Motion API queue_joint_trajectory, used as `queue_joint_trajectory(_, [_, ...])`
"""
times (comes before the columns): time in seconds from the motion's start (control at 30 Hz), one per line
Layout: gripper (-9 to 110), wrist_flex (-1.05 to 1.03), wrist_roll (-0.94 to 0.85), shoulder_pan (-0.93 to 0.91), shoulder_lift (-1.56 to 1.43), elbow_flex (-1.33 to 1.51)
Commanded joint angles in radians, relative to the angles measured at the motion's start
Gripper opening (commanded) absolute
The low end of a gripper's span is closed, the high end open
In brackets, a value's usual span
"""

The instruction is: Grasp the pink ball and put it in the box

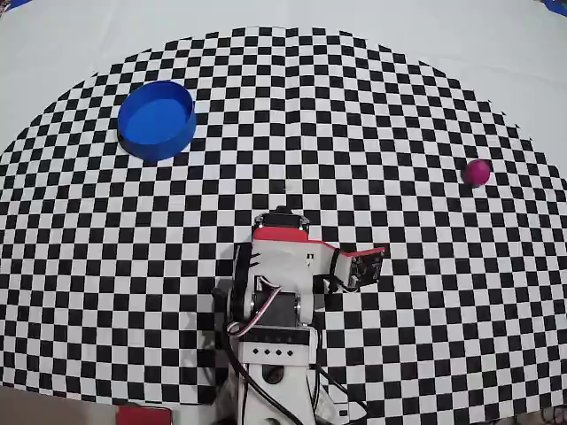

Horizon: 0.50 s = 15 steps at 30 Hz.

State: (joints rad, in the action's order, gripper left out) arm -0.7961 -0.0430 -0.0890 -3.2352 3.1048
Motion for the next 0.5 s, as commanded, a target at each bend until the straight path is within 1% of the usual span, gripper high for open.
queue_joint_trajectory(0.0, [0, -0.005, -0.005, 0.002, -0.015, 0.008])
queue_joint_trajectory(0.47, [0, -0.003, 0.0, 0.006, -0.015, 0.008])
